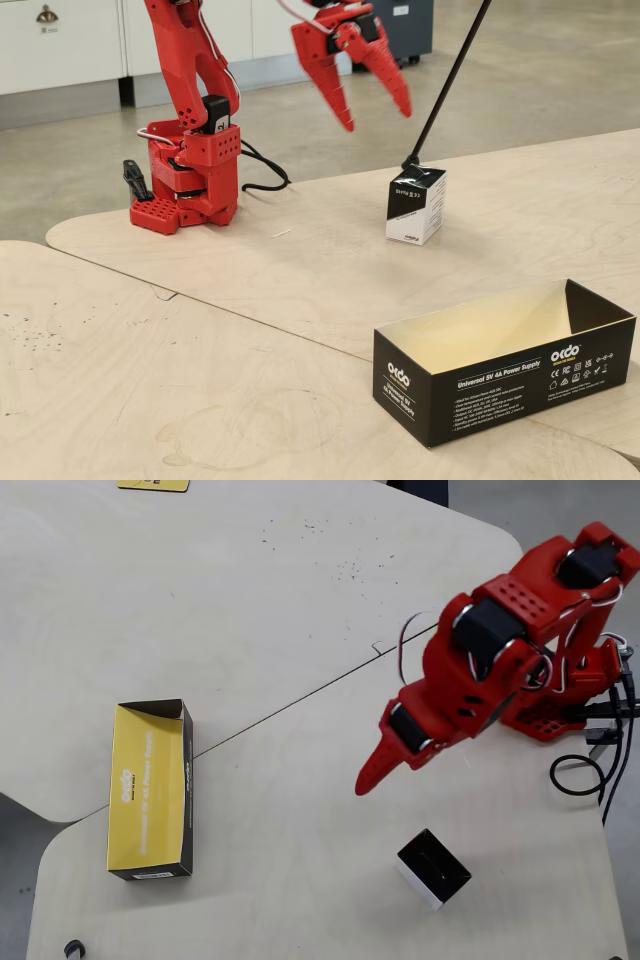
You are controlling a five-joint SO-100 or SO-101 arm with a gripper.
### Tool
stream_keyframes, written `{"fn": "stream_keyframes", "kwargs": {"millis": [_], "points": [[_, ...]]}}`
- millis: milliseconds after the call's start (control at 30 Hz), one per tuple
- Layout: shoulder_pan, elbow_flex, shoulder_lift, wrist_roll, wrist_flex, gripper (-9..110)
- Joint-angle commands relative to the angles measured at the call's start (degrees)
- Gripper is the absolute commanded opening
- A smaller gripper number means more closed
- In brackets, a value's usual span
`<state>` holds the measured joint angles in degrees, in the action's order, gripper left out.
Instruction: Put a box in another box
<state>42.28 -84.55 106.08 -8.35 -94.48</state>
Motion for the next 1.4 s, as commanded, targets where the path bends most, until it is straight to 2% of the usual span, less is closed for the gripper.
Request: {"fn": "stream_keyframes", "kwargs": {"millis": [0, 133, 333, 1100, 1233, 1367], "points": [[5.45, 2.2, 0.62, -9.67, 1.14, 39], [10.28, 0.0, -2.55, -15.91, 2.99, 40], [15.38, -1.05, -9.67, -19.42, 5.19, 43], [18.46, -9.49, -24.08, -11.87, 20.39, 43], [19.6, -10.28, -25.84, -10.9, 23.38, 41], [19.6, -10.28, -27.07, -8.44, 24.7, 28]]}}
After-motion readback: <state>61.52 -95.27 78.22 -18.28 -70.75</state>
